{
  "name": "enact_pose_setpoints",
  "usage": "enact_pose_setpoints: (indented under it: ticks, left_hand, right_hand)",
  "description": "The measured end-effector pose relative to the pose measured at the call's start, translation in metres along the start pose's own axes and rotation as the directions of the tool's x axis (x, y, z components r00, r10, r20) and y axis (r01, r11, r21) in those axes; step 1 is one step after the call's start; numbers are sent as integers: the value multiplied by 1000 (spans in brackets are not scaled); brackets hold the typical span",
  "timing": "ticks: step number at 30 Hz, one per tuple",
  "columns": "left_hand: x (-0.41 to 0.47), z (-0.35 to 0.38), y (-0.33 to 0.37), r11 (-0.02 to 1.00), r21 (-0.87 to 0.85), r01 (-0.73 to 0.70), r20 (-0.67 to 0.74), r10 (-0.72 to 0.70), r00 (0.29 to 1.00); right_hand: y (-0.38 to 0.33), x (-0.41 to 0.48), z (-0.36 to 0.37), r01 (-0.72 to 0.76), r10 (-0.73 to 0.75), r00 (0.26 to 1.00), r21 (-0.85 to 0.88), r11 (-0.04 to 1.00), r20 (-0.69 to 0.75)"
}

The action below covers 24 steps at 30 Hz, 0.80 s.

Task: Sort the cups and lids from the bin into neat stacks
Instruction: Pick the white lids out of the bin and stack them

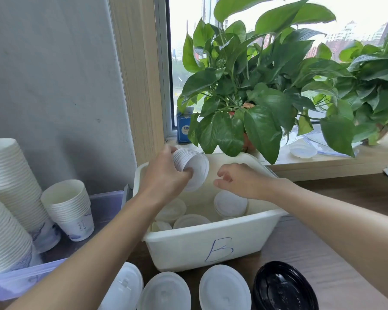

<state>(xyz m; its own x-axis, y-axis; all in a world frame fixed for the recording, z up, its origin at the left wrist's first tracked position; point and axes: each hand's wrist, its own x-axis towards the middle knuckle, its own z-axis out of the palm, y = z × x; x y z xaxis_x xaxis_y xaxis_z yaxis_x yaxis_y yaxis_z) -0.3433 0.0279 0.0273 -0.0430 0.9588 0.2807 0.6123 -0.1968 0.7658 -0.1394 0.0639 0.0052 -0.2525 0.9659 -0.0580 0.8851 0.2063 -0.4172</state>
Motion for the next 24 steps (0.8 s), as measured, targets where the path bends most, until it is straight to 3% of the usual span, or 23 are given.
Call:
enact_pose_setpoints:
  ticks: [5,11,24]
  left_hand:
    - [1,0,0,1000,-5,23,-9,-23,1000]
    - [2,1,-1,1000,4,26,-8,-26,1000]
    - [1,2,-1,1000,25,10,27,-10,1000]
  right_hand:
    - [-1,2,10,-2,23,988,-138,990,152]
    - [3,7,12,41,7,973,-205,978,230]
    - [3,10,13,-11,74,966,-249,969,249]
